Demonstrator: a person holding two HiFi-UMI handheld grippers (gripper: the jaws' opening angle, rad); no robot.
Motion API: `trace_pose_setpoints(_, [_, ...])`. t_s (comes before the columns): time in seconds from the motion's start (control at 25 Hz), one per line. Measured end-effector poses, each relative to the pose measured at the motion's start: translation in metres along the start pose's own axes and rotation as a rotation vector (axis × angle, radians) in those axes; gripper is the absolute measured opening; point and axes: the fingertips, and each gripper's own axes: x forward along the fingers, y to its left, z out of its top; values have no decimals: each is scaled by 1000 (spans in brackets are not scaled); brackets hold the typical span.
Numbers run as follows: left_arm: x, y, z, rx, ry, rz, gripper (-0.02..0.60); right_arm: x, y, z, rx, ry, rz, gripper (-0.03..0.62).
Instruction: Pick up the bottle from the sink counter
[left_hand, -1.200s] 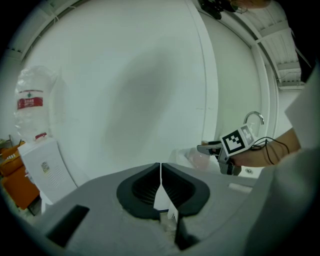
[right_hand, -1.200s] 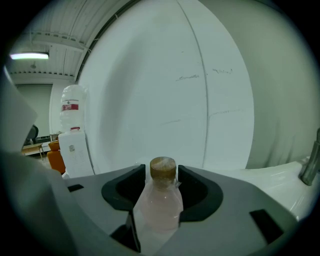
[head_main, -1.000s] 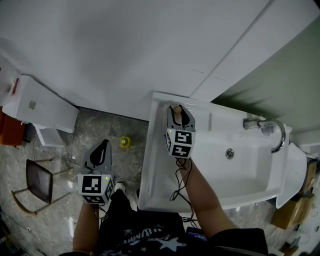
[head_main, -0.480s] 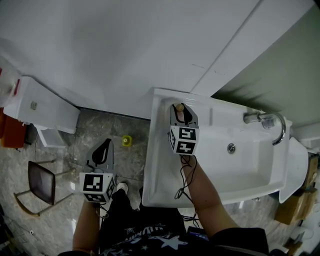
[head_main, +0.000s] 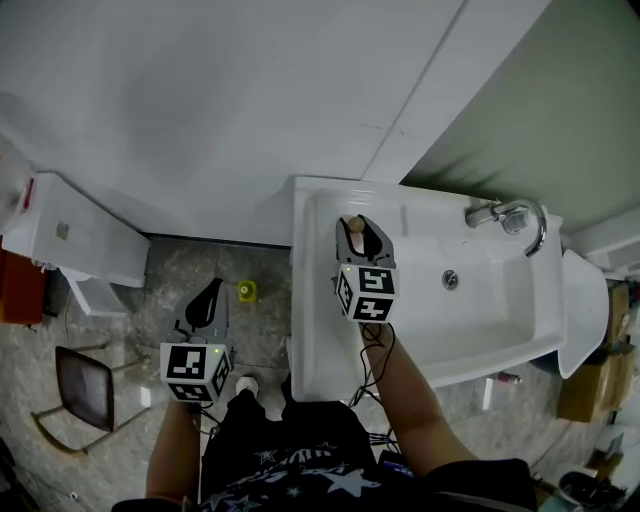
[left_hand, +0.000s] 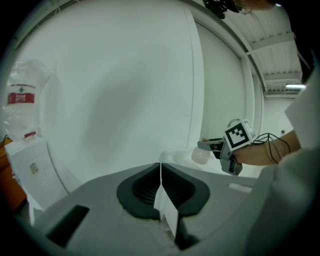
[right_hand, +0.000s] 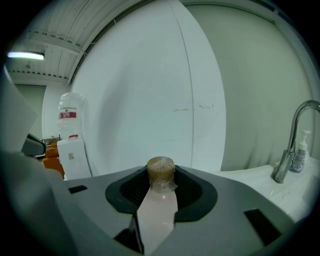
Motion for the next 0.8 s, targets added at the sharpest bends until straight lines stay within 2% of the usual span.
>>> trace_pose_setpoints(0.44, [-33,-16,3,16,-42,-123,23,-84,20,21,33,-48,-76,140])
trace_pose_setpoints(0.8, [-77,-26,-7,49,-63,-222,23,-163,45,17,43,-71,-161,140])
